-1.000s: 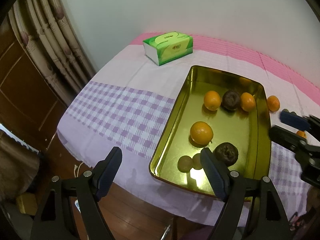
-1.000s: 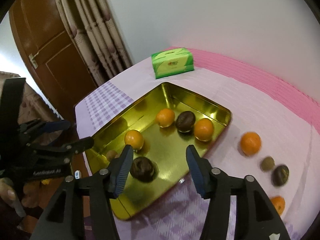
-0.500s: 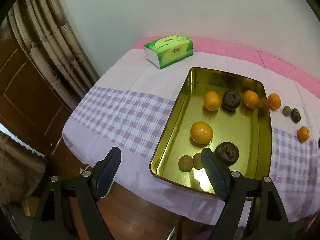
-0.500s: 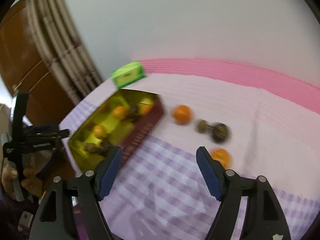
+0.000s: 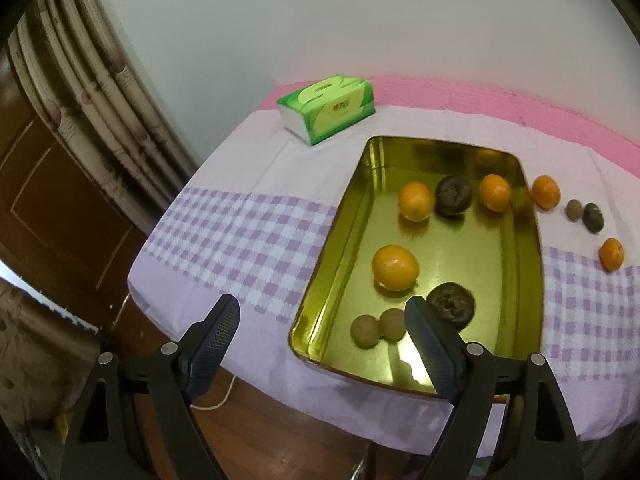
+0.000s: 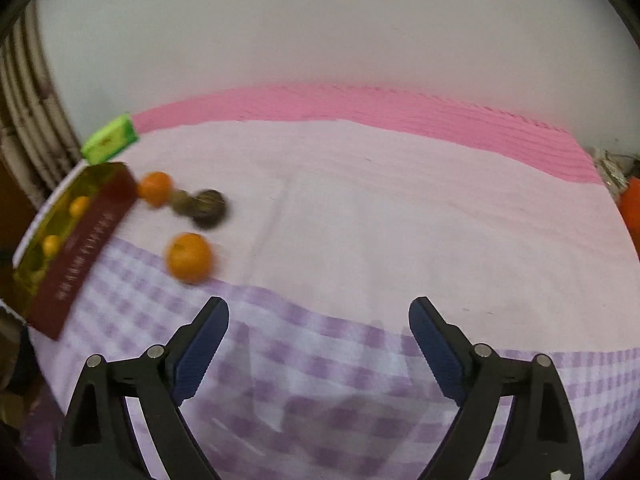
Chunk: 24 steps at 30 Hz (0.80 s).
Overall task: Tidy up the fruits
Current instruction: 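Withdraw both grippers from the tin toward the fruits left on the cloth, then grasp a tangerine on the cloth with the left gripper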
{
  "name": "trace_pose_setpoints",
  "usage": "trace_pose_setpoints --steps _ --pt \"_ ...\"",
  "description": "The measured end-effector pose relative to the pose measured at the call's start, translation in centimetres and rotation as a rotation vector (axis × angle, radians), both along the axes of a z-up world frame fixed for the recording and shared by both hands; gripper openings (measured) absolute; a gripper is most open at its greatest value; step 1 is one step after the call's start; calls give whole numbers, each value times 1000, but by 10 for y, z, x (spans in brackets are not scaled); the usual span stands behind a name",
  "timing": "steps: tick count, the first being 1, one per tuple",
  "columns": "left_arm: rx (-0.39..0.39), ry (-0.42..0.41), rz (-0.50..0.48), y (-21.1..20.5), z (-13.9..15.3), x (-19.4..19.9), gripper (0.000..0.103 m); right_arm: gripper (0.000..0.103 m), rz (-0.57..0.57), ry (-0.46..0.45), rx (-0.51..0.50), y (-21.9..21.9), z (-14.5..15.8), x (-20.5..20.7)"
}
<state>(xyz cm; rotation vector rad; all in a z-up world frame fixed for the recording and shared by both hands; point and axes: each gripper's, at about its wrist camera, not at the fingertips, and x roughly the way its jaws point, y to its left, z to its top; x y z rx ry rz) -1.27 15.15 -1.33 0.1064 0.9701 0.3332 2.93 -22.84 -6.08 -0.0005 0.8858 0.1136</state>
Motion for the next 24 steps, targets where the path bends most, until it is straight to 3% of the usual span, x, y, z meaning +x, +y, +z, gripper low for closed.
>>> trace_pose_setpoints --steps 4,10,12,18,24 --pt "-28 -28 -81 -15 9 -1 85 93 -30 17 -38 -16 -10 5" --pt "-28 -36 -298 -59 27 12 85 97 -92 56 -81 -37 -25 17" --pt "-29 -27 -379 -76 32 22 85 102 -108 66 -81 -43 -30 19" --pt "-57 -2 -622 -125 42 60 85 103 -113 46 -74 -44 -31 22" --pt "-21 77 -845 -172 24 114 82 103 -124 35 -75 -42 -32 22"
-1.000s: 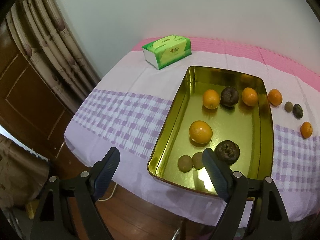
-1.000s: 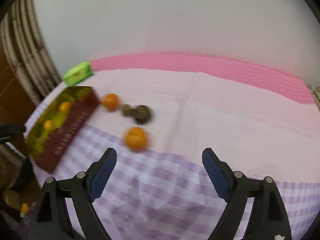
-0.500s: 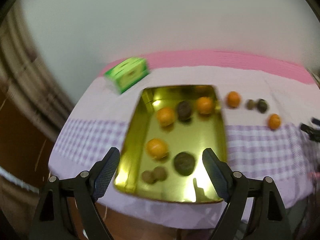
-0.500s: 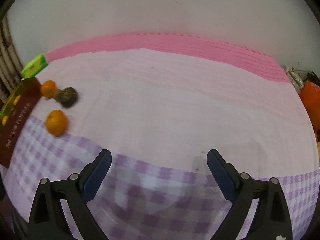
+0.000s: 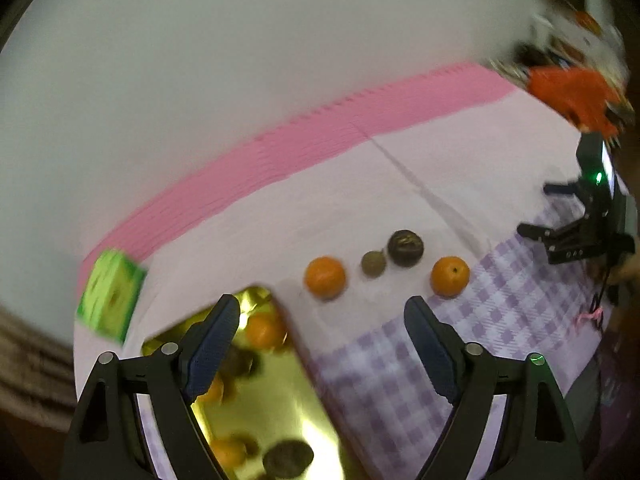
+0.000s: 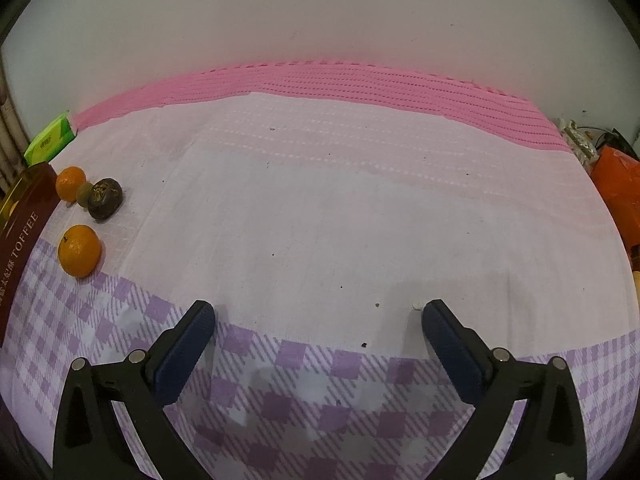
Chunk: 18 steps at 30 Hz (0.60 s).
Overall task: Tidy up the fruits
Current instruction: 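Grasp a tangerine on the cloth with the left gripper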
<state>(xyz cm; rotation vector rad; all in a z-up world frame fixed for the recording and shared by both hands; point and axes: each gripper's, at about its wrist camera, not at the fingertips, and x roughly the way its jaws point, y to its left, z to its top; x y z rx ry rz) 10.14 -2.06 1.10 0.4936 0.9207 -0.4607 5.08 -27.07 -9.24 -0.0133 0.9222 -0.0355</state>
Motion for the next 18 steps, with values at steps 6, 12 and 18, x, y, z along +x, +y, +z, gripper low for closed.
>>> trace_pose_setpoints --steps 6,12,18 --pt "64 118 -162 -28 -35 47 75 103 1 -1 0 1 0 2" --pt "132 221 -234 -34 -68 78 62 103 2 -1 2 0 -1 4" --pt "134 281 -238 -34 -91 100 60 103 2 -1 2 0 -1 4"
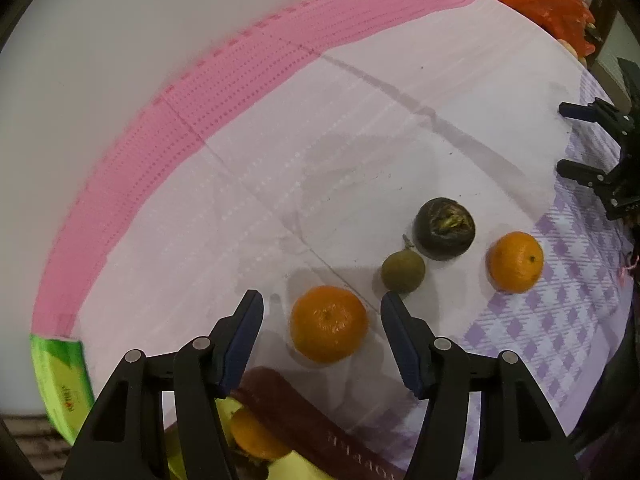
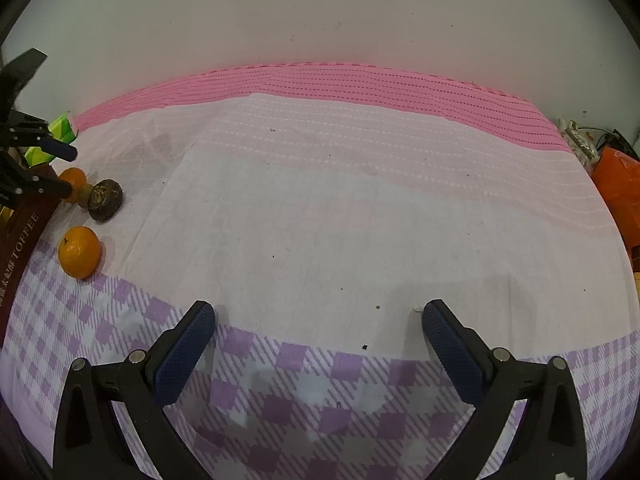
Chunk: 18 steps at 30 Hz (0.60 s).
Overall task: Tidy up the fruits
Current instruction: 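Grasp a tangerine on the cloth with the left gripper, then carry the tangerine toward the tin with the left gripper while the right grasps a small green fruit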
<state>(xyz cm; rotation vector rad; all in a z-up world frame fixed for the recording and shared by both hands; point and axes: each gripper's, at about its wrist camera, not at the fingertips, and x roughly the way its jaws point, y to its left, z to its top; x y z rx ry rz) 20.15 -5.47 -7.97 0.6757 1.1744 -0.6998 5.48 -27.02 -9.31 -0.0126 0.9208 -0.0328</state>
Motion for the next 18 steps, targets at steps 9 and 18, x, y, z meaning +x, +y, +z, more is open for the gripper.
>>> trace_pose_setpoints --steps 9,18 --pt "-114 -36 233 20 8 -13 42 103 -1 -1 1 2 1 1" --pt "-310 -44 542 46 57 -93 42 103 -1 -1 1 2 0 2"
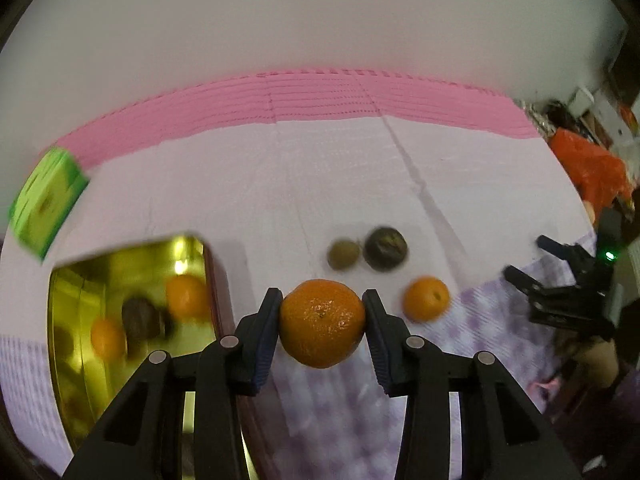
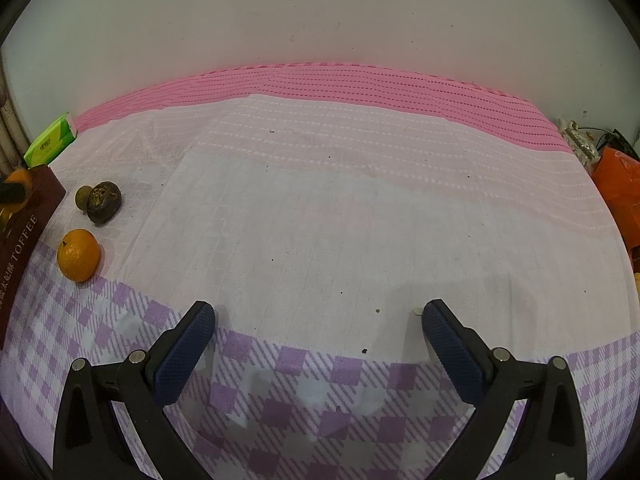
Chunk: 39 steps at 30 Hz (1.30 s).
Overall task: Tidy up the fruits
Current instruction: 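Carry the tangerine toward the tin with the left gripper while the right grasps a small green fruit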
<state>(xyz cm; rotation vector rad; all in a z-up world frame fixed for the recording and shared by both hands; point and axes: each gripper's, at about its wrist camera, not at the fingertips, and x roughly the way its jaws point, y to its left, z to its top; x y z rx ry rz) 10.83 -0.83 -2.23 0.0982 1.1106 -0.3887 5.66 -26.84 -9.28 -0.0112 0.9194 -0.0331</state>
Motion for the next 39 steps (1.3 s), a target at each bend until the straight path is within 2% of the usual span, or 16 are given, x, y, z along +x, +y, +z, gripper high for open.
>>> trace_pose_setpoints --steps 3,4,9,15,16,18,19,20,22,26,28,30,32,34,39 --pt "-25 -4 45 4 7 -35 42 103 1 -1 1 0 0 0" --pt "-32 2 51 2 5 -28 42 103 8 -3 6 0 0 0" --pt "-112 11 125 13 14 -66 42 103 26 -10 24 -2 0 0" --pt "-131 -7 177 28 23 -85 42 103 21 -3 1 1 -1 2" --pt "-133 -12 186 31 26 -88 42 102 22 -4 4 1 -1 2" --pt "-141 -19 199 38 30 -93 42 92 45 -19 41 4 3 -2" --pt "-142 -28 205 43 33 -97 42 85 72 -22 74 7 6 -2" --pt "-139 -35 209 45 34 -98 42 83 112 -24 108 14 11 -2" --pt "-129 -48 214 49 36 -101 42 83 228 -41 123 37 26 0" --pt "-134 -58 225 57 37 -102 42 82 544 -58 81 106 65 16" --pt "-143 -55 230 61 35 -101 42 81 661 -50 27 137 74 27" --pt "-148 -50 236 65 33 -99 42 74 759 -22 -42 165 76 40" --pt "-157 -40 245 70 29 -96 42 55 837 30 -102 190 69 55" --pt "-166 -36 252 75 27 -94 42 46 872 69 -143 201 61 68" --pt "-162 -41 261 80 26 -91 42 45 926 134 -197 219 37 89"
